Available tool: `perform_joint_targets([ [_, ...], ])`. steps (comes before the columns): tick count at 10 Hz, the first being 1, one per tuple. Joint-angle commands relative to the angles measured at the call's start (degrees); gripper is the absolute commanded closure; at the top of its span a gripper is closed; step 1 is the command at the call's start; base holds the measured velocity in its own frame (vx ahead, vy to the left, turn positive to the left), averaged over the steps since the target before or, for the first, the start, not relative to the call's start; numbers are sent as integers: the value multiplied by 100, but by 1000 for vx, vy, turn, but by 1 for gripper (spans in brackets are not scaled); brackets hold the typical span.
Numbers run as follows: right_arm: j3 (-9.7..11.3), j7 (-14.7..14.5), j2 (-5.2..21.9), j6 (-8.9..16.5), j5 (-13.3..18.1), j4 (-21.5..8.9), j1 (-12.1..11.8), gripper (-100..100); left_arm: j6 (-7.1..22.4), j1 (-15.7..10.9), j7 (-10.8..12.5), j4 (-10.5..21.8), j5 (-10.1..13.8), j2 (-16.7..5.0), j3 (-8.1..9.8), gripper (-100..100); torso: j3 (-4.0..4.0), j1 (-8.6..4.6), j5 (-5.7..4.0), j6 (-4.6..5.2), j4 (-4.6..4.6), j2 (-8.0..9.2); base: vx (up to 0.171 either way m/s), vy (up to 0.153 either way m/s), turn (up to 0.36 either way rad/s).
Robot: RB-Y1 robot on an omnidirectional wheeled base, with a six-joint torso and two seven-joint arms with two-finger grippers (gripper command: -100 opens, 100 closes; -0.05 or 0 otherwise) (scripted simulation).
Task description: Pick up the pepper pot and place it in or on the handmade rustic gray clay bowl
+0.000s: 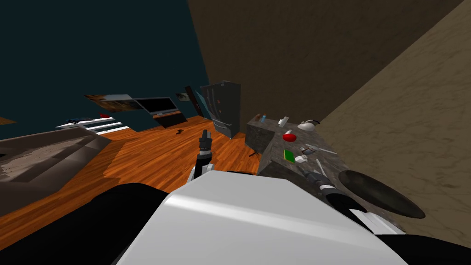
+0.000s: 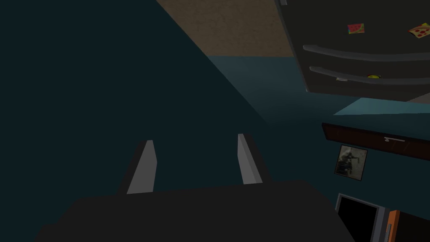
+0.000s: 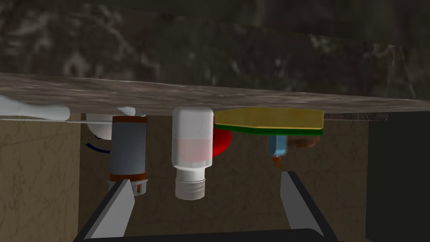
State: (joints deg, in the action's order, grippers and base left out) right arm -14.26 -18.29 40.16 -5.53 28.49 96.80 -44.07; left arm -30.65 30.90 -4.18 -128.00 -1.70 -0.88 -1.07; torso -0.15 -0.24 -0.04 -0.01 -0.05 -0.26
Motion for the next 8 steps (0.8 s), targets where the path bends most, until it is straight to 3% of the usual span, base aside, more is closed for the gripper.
perform_joint_targets([
  [1,20,-108,202,24,119,-55,45,-100,0,0,0,0,0,0,0,0,0,0,0,0,0,0,58,-55,92],
  [5,44,-367,694,57,416,-171,103,-100,0,0,0,0,0,0,0,0,5,4,1,0,2,8,46,-53,92],
  [6,43,-317,609,55,368,-145,94,-100,0,0,0,0,0,0,0,0,4,4,0,1,1,6,23,-27,25],
  [7,43,-334,621,59,378,-145,95,0,0,0,0,0,0,0,0,0,8,14,1,4,3,15,5,-5,-2],
  [8,88,-397,516,65,412,-317,260,-100,0,0,0,0,0,1,0,0,13,23,4,4,5,23,54,-31,96],
])
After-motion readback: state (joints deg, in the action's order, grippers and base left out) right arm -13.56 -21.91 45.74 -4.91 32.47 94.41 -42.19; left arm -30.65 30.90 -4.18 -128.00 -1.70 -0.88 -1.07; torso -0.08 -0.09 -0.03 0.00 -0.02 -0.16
